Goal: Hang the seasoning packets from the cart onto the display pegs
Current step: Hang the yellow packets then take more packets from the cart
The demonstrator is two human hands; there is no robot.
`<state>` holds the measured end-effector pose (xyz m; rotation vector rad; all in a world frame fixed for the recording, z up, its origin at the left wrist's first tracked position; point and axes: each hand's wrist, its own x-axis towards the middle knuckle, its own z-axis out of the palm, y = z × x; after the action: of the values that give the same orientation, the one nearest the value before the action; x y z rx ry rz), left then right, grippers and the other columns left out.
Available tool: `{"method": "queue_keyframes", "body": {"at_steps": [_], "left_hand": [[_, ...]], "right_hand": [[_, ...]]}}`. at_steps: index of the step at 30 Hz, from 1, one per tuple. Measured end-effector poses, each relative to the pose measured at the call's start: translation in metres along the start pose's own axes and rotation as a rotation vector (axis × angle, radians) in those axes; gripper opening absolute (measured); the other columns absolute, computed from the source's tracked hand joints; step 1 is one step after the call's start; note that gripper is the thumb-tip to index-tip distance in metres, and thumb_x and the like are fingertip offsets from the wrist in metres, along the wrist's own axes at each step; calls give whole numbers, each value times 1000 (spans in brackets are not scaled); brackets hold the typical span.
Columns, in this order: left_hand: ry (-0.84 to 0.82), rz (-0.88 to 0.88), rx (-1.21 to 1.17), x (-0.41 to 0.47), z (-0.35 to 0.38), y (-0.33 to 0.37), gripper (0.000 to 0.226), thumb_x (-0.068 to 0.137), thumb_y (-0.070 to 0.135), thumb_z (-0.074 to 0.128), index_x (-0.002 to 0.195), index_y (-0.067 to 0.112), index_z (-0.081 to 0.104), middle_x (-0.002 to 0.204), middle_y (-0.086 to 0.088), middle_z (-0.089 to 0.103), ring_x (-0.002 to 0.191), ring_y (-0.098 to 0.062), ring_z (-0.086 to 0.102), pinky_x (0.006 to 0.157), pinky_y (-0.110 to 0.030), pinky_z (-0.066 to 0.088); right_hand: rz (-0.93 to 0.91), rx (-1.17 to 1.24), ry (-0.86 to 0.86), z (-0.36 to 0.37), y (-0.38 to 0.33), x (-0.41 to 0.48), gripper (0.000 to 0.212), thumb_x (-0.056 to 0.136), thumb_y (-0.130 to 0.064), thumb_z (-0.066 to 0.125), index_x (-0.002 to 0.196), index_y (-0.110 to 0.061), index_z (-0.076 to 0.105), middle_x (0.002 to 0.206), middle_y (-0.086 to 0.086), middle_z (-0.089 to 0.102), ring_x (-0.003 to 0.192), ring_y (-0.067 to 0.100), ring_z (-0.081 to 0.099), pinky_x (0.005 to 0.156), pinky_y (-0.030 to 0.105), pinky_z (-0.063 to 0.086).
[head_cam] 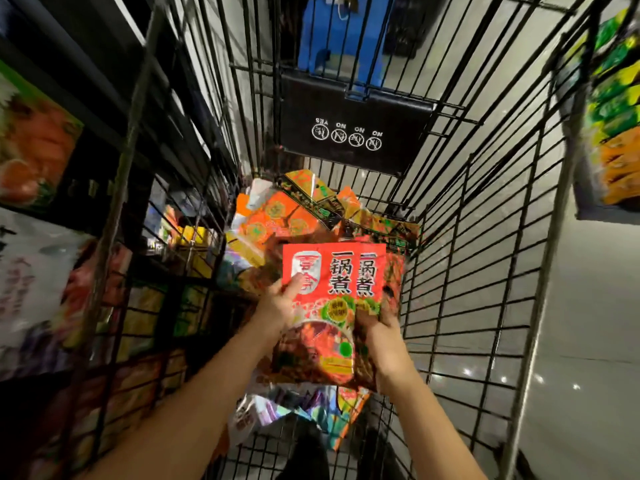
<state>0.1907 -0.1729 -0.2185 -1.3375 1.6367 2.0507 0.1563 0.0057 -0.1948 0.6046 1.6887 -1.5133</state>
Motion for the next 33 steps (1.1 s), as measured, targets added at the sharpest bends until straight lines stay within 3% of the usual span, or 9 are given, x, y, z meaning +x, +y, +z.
{"method": "queue_keyframes", "body": {"at_steps": [3,6,8,10,15,20,24,29,33], "left_hand": [[51,26,-21,2,14,-13,8,102,24,61,103,19,67,108,-13,73,92,-23,69,88,-37,60],[125,47,-70,5,28,-12,8,101,22,63,94,21,65,90,-2,73,75,-14,72,76,-33,62],[48,34,-13,14,29,2,27,97,37,68,106,12,62,98,-9,73,88,-26,74,78,-36,61],[-1,66,107,35,17,18,63,87,58,70,122,7,58,104,-16,72,97,-35,71,83,-38,55],[328,279,763,109,-41,74,60,88,38,76,135,11,51,133,-14,57,123,-32,56,101,-37,45],[75,116,740,139,-55,76,83,76,29,90,145,14,46,130,-2,61,122,-20,57,102,-29,42],[141,170,825,136,-41,77,103,50,59,96,134,19,51,128,-5,65,123,-29,59,108,-41,45],[105,44,626,114,-23,66,117,64,26,97,154,2,27,146,-9,47,137,-29,45,108,-33,39],[75,-84,367,87,-29,40,78,63,20,97,128,2,59,123,-9,68,111,-27,68,79,-30,58]], "right_hand": [[10,17,-43,4,-3,-16,95,78,-71,76,151,-23,39,144,-2,60,130,23,60,113,52,46],[-109,-66,-69,5,-5,-20,63,84,-22,85,137,-17,52,122,0,74,113,23,71,99,47,57],[-132,-63,-17,2,-6,-14,50,86,0,79,128,-18,58,111,1,78,105,27,74,93,49,59],[-86,23,34,-4,-8,-8,45,87,4,75,124,-17,60,105,1,79,98,28,76,91,52,60],[-23,102,150,-18,-5,2,36,87,-1,76,116,-17,63,101,6,80,89,31,77,89,55,60],[-67,39,143,-23,-2,2,44,86,-1,78,123,-14,60,107,7,78,88,26,78,87,50,61],[-78,25,138,-23,0,2,47,85,0,78,126,-13,58,109,7,78,90,27,77,83,47,62],[-81,22,134,-26,0,-1,47,86,-3,78,127,-17,58,111,5,77,94,27,77,88,50,61],[-85,15,158,-28,-1,-6,46,86,-2,78,125,-17,60,110,5,77,97,30,75,91,52,59]]}}
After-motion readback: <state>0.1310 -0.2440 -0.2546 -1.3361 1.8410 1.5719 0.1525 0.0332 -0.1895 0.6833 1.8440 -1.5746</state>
